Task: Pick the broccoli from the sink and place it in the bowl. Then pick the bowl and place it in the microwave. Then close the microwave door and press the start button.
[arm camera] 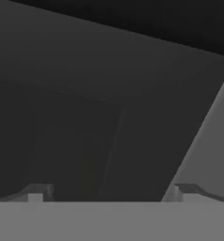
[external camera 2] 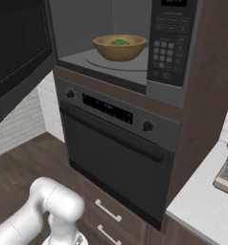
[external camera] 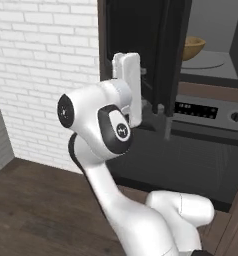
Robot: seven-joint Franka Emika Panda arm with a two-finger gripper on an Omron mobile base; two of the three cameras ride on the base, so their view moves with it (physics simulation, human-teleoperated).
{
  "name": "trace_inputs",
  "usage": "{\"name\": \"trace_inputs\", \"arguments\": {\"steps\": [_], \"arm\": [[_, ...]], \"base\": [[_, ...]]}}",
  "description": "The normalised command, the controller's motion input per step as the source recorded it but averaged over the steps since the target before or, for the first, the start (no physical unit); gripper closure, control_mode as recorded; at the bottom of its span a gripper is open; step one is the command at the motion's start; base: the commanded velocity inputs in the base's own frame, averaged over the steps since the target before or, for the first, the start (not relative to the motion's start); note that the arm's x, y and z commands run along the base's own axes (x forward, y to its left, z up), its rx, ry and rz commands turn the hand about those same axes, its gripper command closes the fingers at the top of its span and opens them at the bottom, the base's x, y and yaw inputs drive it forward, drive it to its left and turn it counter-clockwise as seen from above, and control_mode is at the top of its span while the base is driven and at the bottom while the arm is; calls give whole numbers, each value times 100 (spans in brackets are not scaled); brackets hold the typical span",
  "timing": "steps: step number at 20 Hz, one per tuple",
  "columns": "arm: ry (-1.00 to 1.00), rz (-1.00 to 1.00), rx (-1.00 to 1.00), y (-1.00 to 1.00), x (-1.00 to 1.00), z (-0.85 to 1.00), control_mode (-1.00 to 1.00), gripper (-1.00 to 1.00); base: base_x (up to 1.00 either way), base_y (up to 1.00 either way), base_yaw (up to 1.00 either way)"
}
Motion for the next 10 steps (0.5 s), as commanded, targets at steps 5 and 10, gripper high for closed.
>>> {"name": "trace_inputs", "arguments": {"steps": [5,10], "arm": [[0,0,30,-96,0,22,-100,-100],[0,0,16,-57,34,0,-100,-100]], "base": [[0,0,0],[0,0,0]]}}
